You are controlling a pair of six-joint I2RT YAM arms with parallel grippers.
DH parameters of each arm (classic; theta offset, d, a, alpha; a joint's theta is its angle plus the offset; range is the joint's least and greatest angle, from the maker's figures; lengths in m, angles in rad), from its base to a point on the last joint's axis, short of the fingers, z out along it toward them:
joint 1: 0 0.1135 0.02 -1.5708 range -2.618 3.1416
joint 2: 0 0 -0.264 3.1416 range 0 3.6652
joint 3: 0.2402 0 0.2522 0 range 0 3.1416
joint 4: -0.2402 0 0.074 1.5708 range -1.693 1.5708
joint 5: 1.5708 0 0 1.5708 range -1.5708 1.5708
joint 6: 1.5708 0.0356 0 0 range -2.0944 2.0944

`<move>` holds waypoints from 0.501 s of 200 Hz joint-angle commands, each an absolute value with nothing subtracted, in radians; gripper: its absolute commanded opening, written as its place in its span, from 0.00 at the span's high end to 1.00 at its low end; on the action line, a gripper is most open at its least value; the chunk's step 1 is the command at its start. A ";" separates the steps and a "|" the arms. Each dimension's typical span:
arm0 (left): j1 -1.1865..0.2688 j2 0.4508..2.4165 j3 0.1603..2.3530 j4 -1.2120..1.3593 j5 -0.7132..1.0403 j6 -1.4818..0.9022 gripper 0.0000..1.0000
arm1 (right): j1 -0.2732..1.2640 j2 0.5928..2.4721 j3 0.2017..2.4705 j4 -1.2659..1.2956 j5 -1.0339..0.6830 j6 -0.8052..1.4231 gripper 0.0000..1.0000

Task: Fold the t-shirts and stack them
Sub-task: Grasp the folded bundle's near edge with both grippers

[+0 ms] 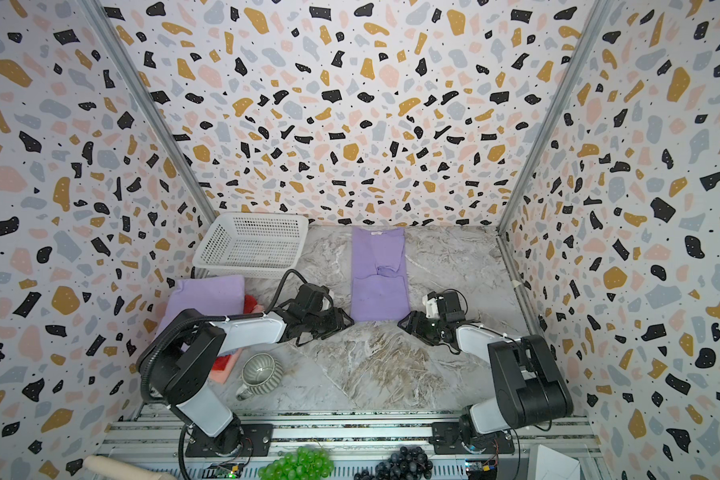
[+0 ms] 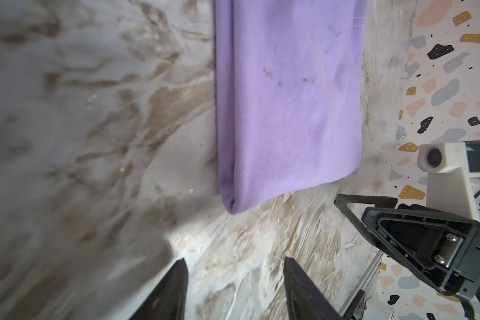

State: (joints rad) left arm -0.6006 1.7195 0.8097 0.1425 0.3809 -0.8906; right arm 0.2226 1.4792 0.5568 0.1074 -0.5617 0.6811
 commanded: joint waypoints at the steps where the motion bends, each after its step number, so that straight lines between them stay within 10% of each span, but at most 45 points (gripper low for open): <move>1: -0.601 1.787 0.851 0.239 0.418 -0.937 0.46 | 0.229 1.533 0.595 0.171 -0.565 0.716 0.35; 36: -0.602 1.857 0.899 0.235 0.407 -0.932 0.59 | 0.238 1.631 0.644 0.202 -0.550 0.724 0.43; 83: -0.601 1.884 0.966 0.162 0.382 -0.891 1.00 | 0.248 1.684 0.711 0.173 -0.538 0.692 0.85; 100: -0.603 1.827 0.949 0.111 0.363 -0.843 1.00 | 0.263 1.636 0.724 0.087 -0.511 0.628 0.90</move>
State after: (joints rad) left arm -0.6006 1.8870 0.9432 0.1837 0.3973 -0.8997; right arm 0.2428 1.6897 0.6865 0.2047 -0.5529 0.7025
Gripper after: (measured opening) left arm 0.054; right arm 0.120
